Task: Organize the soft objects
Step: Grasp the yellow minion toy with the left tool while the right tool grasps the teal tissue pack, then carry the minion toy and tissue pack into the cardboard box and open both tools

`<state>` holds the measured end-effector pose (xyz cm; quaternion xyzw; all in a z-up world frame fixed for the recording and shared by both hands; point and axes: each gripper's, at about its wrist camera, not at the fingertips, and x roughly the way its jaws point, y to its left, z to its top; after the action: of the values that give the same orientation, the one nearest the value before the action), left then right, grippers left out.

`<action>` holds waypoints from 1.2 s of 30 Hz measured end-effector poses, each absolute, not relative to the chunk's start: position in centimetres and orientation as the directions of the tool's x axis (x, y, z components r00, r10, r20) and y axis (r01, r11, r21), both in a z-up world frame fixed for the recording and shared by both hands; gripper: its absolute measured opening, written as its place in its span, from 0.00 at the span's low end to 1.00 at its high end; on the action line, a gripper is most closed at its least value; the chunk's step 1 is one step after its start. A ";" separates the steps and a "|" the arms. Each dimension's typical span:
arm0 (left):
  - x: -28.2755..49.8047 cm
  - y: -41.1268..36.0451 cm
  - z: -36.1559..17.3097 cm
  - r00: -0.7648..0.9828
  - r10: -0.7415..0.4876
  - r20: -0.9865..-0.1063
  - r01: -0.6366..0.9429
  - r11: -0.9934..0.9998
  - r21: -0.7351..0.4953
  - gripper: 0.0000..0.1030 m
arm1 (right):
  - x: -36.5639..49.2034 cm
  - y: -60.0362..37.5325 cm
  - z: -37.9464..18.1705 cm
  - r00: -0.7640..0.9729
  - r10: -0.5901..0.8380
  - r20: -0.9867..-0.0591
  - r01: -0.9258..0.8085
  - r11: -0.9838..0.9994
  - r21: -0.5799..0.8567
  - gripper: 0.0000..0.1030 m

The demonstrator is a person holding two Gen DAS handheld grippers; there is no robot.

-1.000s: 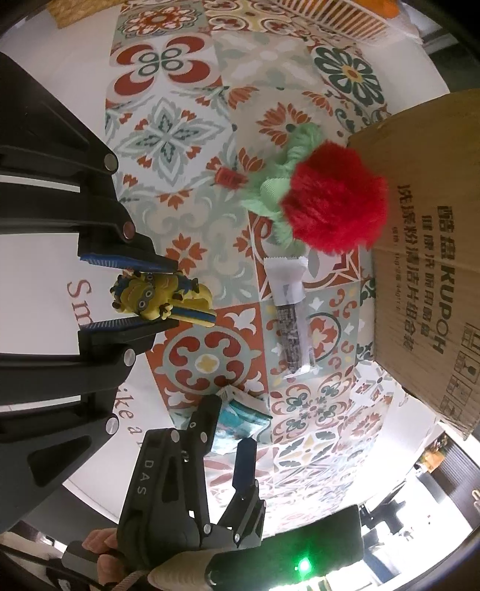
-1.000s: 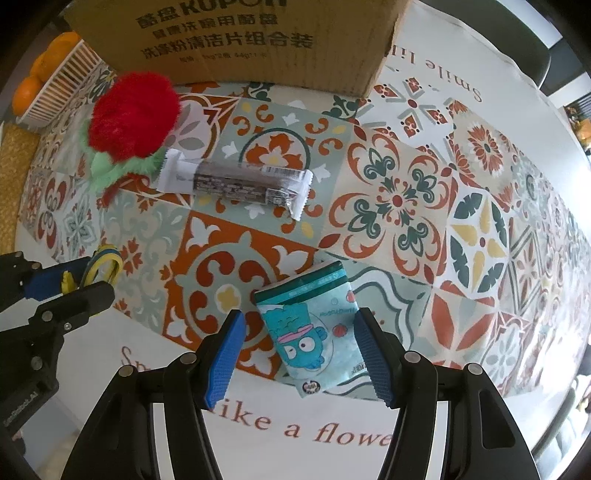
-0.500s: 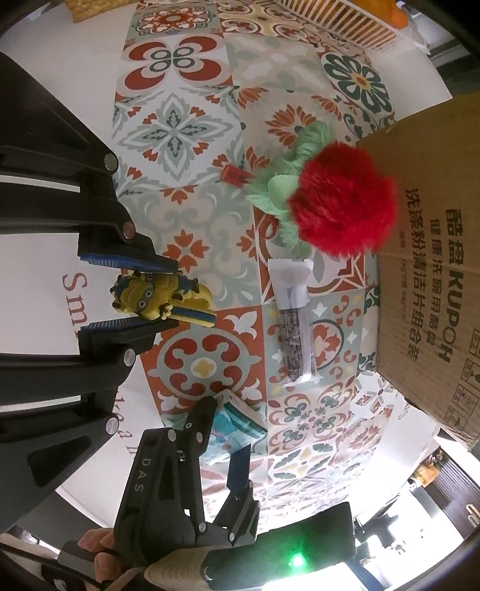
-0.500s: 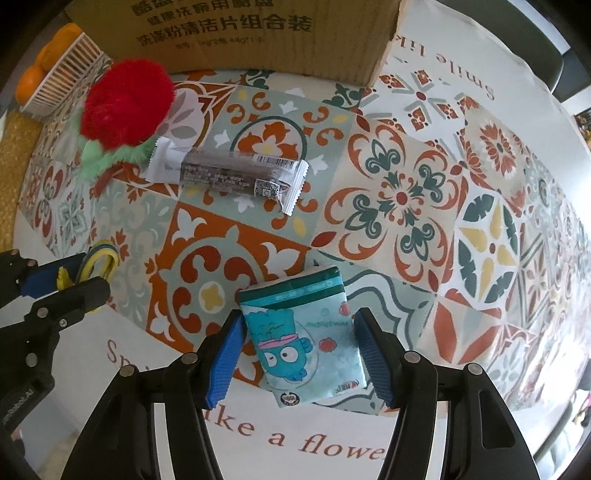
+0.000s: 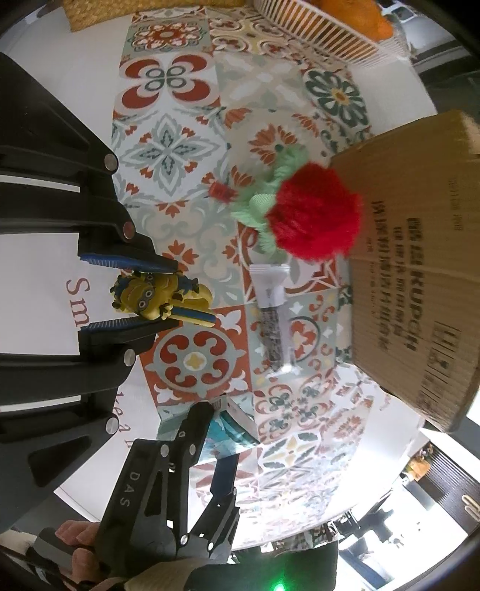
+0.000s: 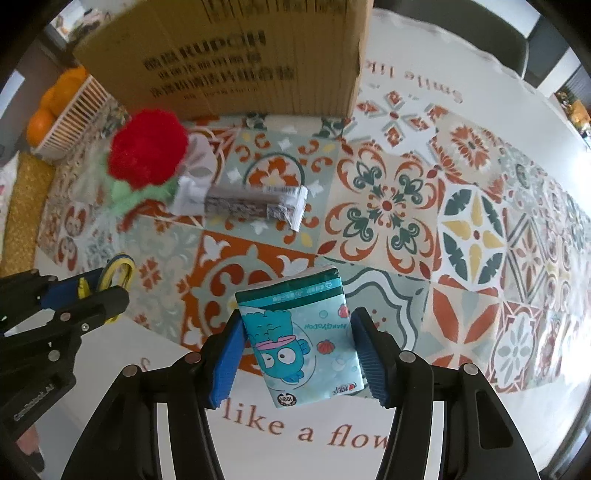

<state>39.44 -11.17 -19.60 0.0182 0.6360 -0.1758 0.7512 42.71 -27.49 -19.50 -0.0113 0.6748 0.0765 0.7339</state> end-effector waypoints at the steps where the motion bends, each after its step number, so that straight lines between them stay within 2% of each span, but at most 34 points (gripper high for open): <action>1: 39.4 -11.1 -19.2 0.141 -0.243 -0.960 0.292 0.937 -0.194 0.23 | 42.6 -27.5 -19.2 0.086 0.098 -0.991 -0.123 0.989 0.087 0.57; 16: 39.7 -8.8 -11.3 0.319 -0.294 -0.901 0.328 0.926 -0.186 0.23 | 41.2 -24.2 -9.1 0.336 0.118 -0.935 -0.075 0.992 0.099 0.57; 36: 42.0 -6.7 -4.3 0.457 -0.340 -0.822 0.357 0.916 -0.181 0.23 | 42.6 -21.7 -2.3 0.508 0.179 -0.842 -0.054 0.983 0.176 0.57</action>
<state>41.95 -6.71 -4.33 0.0088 0.4795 -0.2044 0.8533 42.57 -21.72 -2.28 0.0634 0.4913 0.0673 0.8661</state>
